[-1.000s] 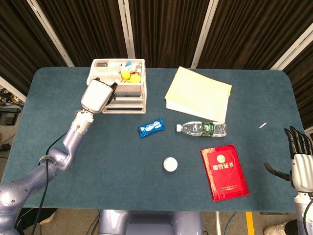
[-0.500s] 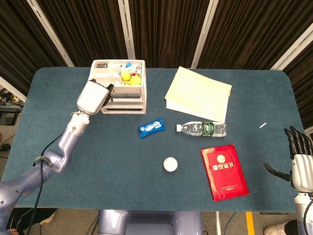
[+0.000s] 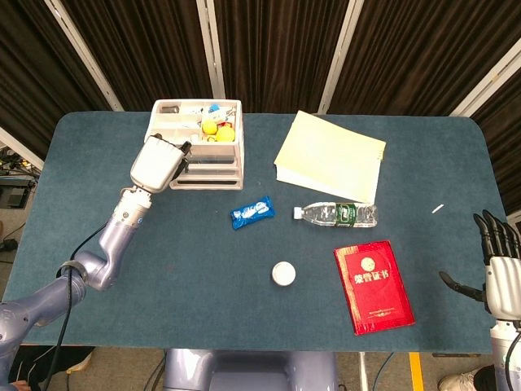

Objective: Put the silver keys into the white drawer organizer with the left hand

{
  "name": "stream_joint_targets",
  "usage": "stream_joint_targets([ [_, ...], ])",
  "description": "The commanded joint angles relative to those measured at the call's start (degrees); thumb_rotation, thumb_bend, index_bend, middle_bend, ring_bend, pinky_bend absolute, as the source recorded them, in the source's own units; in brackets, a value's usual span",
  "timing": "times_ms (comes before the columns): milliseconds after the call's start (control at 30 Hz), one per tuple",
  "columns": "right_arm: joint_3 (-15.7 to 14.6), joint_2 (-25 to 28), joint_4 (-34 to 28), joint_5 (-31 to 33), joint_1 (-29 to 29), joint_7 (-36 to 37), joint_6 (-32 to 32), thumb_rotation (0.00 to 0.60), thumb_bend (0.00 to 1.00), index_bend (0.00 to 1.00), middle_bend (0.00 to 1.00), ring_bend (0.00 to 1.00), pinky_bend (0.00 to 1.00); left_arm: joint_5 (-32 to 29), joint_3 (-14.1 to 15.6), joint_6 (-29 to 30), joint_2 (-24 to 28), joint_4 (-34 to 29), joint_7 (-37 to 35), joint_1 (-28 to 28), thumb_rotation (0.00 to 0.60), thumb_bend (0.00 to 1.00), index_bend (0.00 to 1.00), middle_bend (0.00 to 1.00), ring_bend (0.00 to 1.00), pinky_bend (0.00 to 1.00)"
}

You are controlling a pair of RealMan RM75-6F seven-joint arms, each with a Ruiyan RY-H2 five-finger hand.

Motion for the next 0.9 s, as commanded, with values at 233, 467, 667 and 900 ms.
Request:
stream_joint_targets([
  [233,0.04,0.09,-0.09,-0.04,-0.01,0.24,0.03,0.600,0.05,0.00,0.00,0.00,0.00,-0.24,-0.49,-0.32,0.14,-0.66,1.16,-0.36,0.600,0.38,0.54,0.99,0.88,0.75],
  [467,0.18,0.10,-0.33,0.06,-0.02,0.27,0.14,0.600,0.05,0.00,0.00,0.00,0.00,-0.68,-1.05,-0.25,-0.02,-1.11,2.57,-0.55,0.600,0.37,0.53,0.99,0.87,0.75],
  [667,0.30,0.11,-0.39,0.15,-0.03,0.45,0.23,0.600,0.05,0.00,0.00,0.00,0.00,-0.83,-1.32,-0.45,-0.06,-1.57,3.52,-0.87,0.600,0.34,0.52,0.99,0.87,0.75],
  [900,0.34,0.12,-0.37,0.11,-0.03,0.66,0.27,0.600,0.05,0.00,0.00,0.00,0.00,-1.29,-1.40,-0.85,0.08,-1.78,4.91,-0.76,0.600,0.33,0.52,0.99,0.87,0.75],
])
